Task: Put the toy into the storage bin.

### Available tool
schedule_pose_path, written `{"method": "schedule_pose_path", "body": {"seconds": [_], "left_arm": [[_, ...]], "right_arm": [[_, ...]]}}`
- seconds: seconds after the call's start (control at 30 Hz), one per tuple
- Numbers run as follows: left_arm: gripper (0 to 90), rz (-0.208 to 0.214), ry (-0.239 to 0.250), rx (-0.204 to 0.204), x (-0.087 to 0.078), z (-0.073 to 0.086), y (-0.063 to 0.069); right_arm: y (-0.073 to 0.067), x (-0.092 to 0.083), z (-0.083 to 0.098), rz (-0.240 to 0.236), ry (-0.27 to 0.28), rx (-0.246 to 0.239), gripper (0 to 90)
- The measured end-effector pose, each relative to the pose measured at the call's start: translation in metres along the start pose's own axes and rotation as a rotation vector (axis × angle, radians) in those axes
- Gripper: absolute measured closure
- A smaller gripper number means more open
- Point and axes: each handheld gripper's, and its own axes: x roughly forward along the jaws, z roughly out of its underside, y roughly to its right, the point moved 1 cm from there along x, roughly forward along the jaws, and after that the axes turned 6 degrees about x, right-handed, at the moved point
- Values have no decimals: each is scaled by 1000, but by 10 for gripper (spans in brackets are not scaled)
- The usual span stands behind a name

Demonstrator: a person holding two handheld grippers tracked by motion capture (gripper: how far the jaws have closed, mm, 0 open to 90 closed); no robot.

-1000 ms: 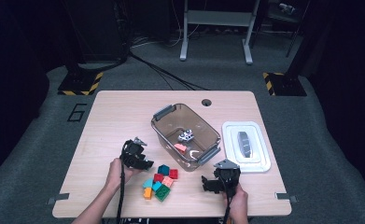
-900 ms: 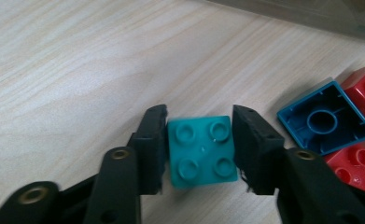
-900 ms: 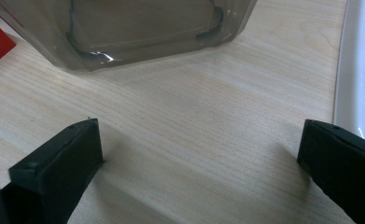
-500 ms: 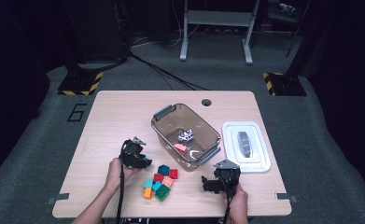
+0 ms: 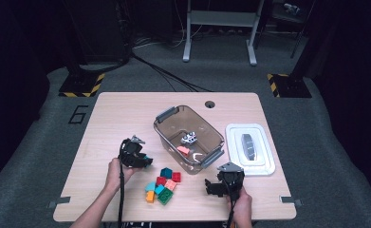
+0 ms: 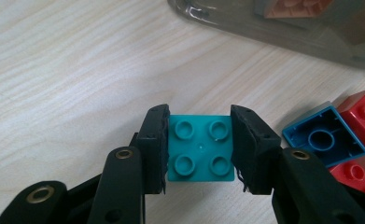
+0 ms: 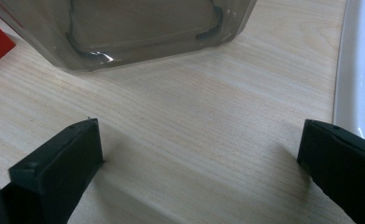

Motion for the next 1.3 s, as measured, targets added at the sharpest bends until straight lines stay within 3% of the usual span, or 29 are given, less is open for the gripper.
{"method": "schedule_pose_path", "body": {"seconds": [0.23,0.6,1.17,1.3], "left_arm": [[591,-6,19,-8,-11,-5,-6],[591,-36,31,18,-32,-21,-13],[591,-69,46,63,-53,-46,-14],[591,-74,51,66,-58,-51,-13]], "right_arm": [[0,0,0,3,1,1,0],[-1,1,-1,16,0,20,0],[-3,4,-3,32,7,17,0],[-3,5,-5,17,5,13,0]]}}
